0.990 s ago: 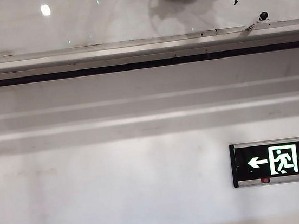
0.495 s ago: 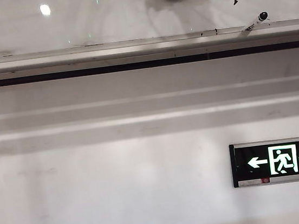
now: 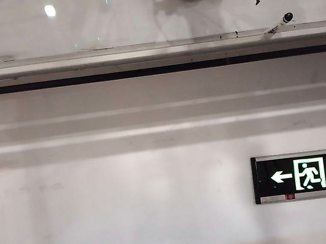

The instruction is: Wipe the whiteboard clean using the black magnetic whiteboard eraser attached to the whiteboard.

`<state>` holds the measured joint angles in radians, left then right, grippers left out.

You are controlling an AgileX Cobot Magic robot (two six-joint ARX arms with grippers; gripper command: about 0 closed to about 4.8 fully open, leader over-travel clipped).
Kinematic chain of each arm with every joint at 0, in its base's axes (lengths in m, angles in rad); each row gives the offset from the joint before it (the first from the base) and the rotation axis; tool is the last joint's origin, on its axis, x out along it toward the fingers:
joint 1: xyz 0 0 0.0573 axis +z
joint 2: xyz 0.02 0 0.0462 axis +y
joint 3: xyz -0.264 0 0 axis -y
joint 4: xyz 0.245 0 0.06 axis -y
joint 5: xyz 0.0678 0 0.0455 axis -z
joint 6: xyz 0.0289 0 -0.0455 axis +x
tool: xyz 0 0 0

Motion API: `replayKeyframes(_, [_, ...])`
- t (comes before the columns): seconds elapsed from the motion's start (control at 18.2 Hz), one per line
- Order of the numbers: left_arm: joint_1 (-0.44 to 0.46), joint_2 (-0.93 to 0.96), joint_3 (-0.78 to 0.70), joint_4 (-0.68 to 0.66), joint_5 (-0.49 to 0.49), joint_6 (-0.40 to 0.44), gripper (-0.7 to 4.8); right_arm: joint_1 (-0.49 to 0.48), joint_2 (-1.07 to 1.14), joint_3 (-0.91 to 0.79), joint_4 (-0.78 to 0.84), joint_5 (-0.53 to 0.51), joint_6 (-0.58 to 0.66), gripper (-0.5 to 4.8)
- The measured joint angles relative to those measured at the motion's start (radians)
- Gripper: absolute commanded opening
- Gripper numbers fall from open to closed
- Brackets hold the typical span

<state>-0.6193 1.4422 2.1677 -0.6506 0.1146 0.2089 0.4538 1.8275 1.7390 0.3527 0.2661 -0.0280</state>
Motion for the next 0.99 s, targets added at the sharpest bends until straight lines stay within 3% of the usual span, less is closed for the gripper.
replayKeyframes(0.17, [0.0, 0.0, 0.0, 0.0, 0.001, 0.0, -0.06, 0.0, -0.001, 0.0, -0.003, 0.006, -0.004, 1.67])
replayKeyframes(0.99, [0.0, 0.0, 0.0, -0.001, 0.002, 0.0, -0.06, -0.04, -0.044, -0.001, -0.013, 0.135, -0.049, 1.67])
